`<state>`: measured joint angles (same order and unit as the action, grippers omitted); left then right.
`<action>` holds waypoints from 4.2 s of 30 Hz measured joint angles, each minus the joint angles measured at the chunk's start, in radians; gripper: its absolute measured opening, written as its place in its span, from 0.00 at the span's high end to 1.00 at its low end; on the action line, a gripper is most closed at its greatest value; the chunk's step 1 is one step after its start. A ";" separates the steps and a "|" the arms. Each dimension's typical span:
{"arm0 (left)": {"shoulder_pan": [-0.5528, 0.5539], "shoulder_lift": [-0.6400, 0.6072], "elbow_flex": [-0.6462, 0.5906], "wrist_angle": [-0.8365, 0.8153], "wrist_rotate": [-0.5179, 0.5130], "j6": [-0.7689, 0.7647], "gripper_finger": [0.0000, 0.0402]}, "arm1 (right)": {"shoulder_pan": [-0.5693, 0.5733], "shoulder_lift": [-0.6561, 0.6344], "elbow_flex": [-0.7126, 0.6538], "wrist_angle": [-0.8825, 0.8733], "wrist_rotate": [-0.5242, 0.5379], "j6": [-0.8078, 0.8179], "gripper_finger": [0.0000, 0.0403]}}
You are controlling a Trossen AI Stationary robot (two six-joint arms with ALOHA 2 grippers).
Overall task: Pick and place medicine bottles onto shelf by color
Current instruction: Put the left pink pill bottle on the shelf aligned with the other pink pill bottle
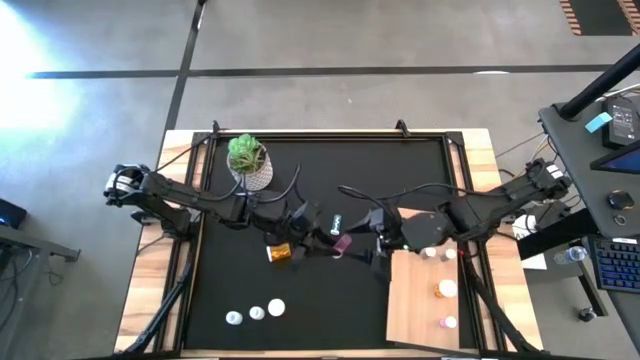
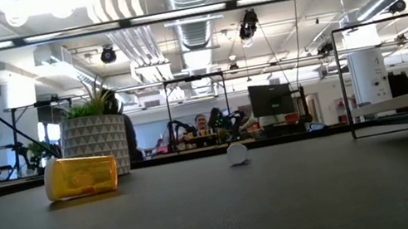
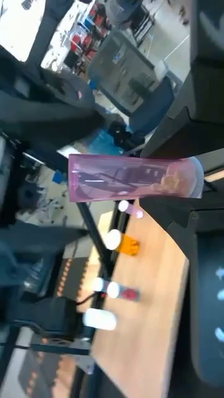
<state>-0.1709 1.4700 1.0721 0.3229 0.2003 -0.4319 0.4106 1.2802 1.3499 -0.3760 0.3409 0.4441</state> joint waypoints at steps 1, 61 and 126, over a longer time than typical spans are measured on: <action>0.000 0.000 0.000 0.009 0.000 0.007 0.83 | -0.008 0.001 0.000 0.000 -0.001 -0.001 0.35; 0.034 -0.006 -0.001 0.125 -0.201 0.073 0.37 | -0.020 -0.172 0.000 0.006 0.156 -0.019 0.79; 0.075 0.179 0.201 0.922 -0.231 0.046 0.44 | 0.015 0.092 0.046 1.037 0.389 -1.116 0.79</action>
<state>-0.0959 1.6493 1.2732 1.2452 -0.0304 -0.3855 0.4252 1.3725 1.3954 0.6615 0.7301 -0.6720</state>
